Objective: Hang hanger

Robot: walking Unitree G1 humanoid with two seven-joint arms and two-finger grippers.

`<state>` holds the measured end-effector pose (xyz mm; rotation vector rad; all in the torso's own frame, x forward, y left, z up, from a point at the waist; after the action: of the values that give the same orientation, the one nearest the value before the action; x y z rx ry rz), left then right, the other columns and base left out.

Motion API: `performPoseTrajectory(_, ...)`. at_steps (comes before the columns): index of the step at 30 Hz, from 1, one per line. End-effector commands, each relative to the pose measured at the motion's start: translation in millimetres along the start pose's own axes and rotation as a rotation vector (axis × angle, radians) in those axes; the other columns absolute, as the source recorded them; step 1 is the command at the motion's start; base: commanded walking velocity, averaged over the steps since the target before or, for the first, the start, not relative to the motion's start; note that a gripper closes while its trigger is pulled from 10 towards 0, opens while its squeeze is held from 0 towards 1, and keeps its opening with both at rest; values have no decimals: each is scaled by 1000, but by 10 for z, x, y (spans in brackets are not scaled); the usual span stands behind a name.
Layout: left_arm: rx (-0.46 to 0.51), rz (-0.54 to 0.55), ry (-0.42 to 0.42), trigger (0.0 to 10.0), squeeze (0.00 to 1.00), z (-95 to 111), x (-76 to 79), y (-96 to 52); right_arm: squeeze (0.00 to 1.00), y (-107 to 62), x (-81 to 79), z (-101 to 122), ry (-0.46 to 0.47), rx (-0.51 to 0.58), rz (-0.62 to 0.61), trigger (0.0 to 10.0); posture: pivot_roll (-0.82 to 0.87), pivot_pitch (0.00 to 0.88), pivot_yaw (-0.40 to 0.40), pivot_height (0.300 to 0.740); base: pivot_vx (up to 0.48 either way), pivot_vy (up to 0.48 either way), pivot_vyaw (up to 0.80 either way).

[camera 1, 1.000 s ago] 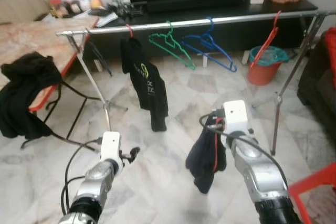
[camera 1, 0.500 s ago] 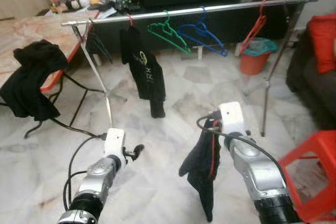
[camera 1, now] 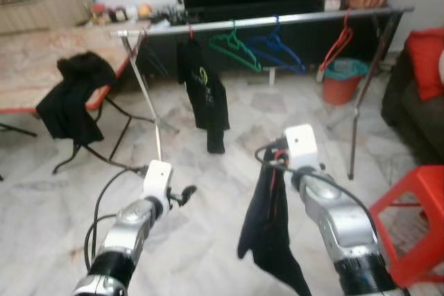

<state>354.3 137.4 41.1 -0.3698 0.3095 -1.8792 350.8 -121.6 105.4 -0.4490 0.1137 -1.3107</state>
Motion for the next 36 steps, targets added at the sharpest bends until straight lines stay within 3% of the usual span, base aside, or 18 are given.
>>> performPoseTrajectory(1, 23, -60, 8, 10000, 0, 124, 63, -23, 0, -18, -10, 162, -43, 45, 6, 10000, -159, 0, 86, 740, 0, 0, 0)
performPoseTrajectory(6, 44, -200, 23, 10000, 0, 292, 229, -92, 0, -14, 27, 170, -96, 33, -9, 10000, -155, 0, 90, 740, 0, 0, 0)
performPoseTrajectory(12, 64, -511, 68, 10000, 0, 571, 705, -353, 0, -18, 28, 244, -160, 34, -25, 10000, -151, 0, 101, 740, 0, 0, 0)
performPoseTrajectory(16, 77, -577, 86, 10000, 0, 645, 839, -433, 0, -39, 0, 348, -167, 75, -26, 10000, -155, 0, 103, 740, 0, 0, 0)
performPoseTrajectory(20, 119, -553, 84, 10000, 0, 749, 876, -410, 0, -66, -60, 504, -157, 143, -8, 10000, -149, 0, 96, 740, 0, 0, 0)
performPoseTrajectory(29, 145, -496, 82, 10000, 0, 822, 850, -409, 0, -100, -18, 718, -129, 210, -14, 10000, -127, 0, 43, 740, 0, 0, 0)
performPoseTrajectory(36, 189, -447, 71, 10000, 0, 903, 856, -350, 0, 22, -57, 700, -119, 205, 10, 10000, -129, 0, 34, 740, 0, 0, 0)
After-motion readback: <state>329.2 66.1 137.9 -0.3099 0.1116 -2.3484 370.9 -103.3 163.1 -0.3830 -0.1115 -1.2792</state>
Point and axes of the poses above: a point about 5 cm out from each wrist's last joint towards the gripper, its own y axis pointing out of the wrist towards the gripper, its own z axis along the axis of the wrist's last joint, x = y × z, the point moved 4 cm from there along y, pointing out of the wrist towards the gripper, and after that the axes turned 5 degrees about -y, right-handed, at the moved point
